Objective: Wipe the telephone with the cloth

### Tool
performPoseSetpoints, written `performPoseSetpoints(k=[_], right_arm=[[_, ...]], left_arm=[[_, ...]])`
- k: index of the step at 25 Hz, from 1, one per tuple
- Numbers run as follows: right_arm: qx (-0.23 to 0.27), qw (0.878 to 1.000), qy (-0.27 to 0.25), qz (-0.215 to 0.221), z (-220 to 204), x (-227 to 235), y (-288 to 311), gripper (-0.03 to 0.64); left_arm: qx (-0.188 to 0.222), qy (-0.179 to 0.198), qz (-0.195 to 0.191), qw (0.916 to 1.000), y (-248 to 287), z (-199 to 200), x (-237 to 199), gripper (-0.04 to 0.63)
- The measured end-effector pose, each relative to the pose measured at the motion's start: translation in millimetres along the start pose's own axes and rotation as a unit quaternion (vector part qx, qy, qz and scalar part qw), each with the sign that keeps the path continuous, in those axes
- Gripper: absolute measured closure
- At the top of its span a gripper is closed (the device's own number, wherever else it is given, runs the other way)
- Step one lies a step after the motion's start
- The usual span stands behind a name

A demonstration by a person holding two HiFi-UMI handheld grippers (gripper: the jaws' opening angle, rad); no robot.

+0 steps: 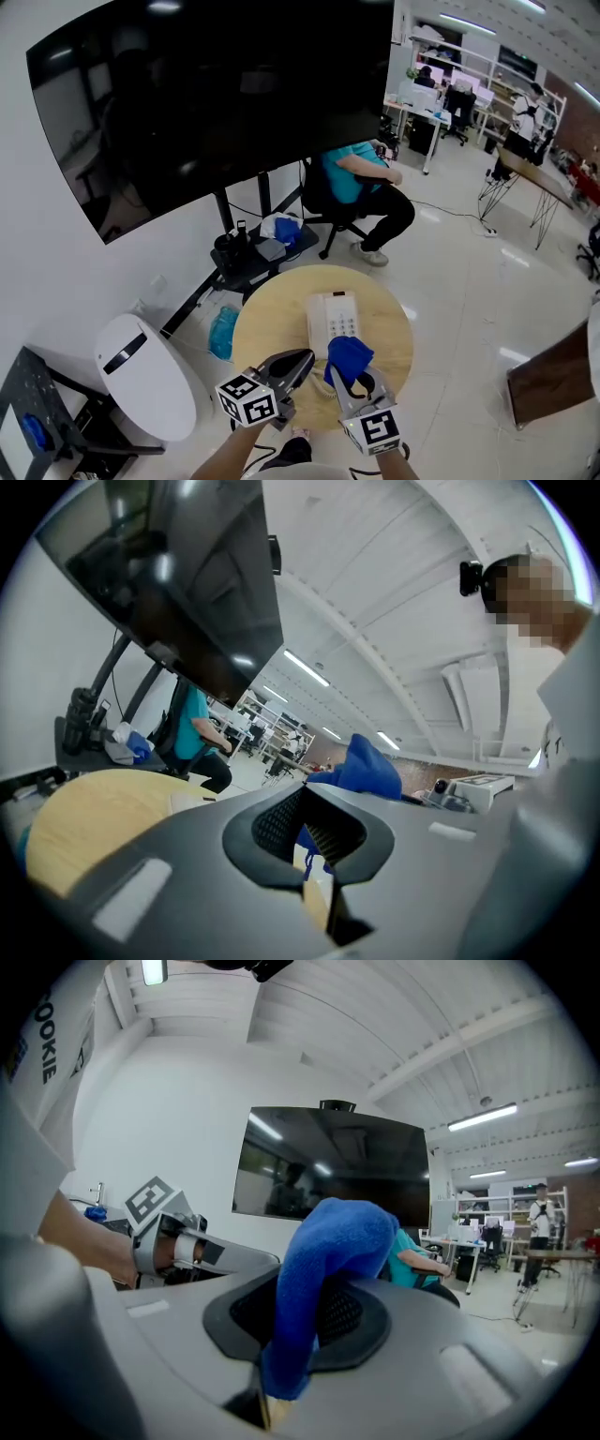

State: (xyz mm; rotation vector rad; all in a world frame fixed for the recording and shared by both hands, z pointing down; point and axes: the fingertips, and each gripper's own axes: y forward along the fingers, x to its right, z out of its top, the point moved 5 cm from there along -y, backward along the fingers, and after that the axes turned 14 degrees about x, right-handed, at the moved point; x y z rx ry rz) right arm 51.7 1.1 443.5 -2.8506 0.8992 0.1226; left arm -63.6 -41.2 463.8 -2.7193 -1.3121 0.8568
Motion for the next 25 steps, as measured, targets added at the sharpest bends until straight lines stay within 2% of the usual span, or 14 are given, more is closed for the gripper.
performPoseSetpoints(k=[5, 11, 25], right_arm=[[-0.007, 1.0, 0.009, -0.012, -1, -7, -19, 0.555], [-0.009, 1.0, 0.018, -0.021, -3, -11, -36, 0.557], [-0.012, 0.999, 0.032, -0.012, -8, -22, -46, 0.555]], left_arm=[[-0.012, 0.066, 0.01, 0.9977, -6, -4, 30, 0.603], [-0.005, 0.101, 0.036, 0.9942, -13, -5, 51, 0.603], [-0.011, 0.118, 0.057, 0.9914, -31, -12, 67, 0.603]])
